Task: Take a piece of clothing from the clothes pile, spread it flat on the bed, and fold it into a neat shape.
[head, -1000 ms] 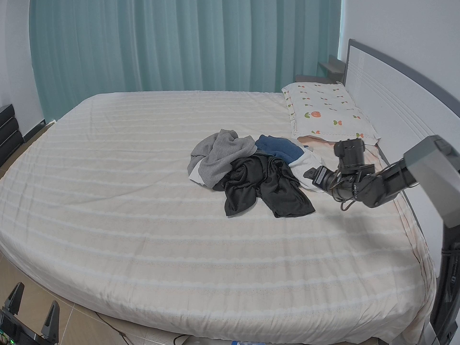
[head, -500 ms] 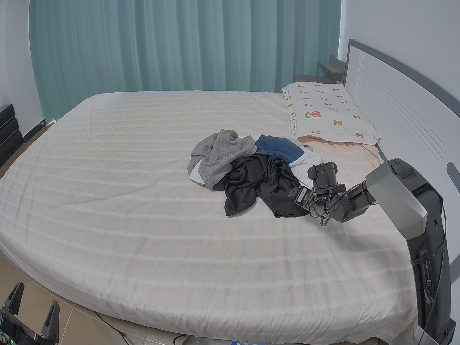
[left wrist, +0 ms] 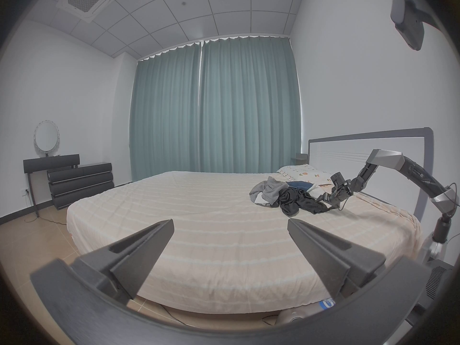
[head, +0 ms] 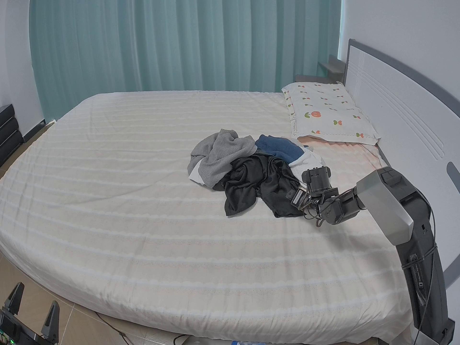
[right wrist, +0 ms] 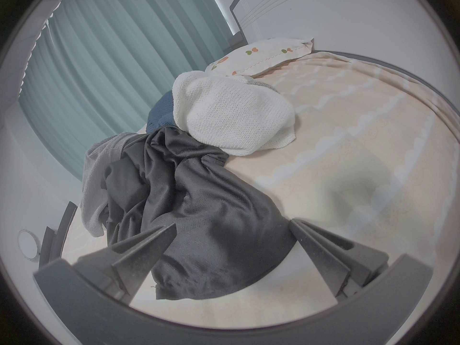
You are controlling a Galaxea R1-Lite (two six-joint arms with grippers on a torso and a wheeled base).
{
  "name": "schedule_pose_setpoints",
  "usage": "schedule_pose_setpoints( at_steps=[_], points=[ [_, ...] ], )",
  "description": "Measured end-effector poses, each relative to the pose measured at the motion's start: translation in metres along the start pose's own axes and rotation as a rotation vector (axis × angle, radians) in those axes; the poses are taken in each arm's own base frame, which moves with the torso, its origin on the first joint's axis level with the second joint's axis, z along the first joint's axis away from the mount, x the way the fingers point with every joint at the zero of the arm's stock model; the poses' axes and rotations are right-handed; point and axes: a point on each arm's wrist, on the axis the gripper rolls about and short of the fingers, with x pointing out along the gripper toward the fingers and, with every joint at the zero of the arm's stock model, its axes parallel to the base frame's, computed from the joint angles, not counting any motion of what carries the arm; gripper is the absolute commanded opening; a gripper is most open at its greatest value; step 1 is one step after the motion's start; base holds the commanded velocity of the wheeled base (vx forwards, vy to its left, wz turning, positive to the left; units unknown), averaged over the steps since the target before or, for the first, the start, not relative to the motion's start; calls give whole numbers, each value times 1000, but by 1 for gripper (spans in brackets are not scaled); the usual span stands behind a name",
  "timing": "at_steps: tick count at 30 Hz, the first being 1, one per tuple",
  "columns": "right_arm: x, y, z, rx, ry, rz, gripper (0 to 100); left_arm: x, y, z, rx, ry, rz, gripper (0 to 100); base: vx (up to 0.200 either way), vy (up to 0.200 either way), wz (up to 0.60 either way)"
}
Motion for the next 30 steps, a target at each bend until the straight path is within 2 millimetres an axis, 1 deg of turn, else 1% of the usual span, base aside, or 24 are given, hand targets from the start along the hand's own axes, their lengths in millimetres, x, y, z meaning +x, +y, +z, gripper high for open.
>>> schedule_pose_setpoints(
  at_steps=[1, 11, 19, 24, 30],
  points=[
    [1, 0, -1, -1, -1, 1, 0, 0, 0, 0, 0, 0, 0, 100, 0, 0, 0],
    [6, 2, -9, -15, 11, 2, 0, 0, 0, 0, 0, 0, 0, 100, 0, 0, 0],
    [2, -1, -12, -3, 28, -4, 0, 0, 0, 0, 0, 0, 0, 100, 0, 0, 0],
    [-15, -8, -15, 33, 78, -9, 0, 0, 0, 0, 0, 0, 0, 100, 0, 0, 0],
    [-51, -17, -11, 85, 131, 43, 0, 0, 0, 0, 0, 0, 0, 100, 0, 0, 0]
  ],
)
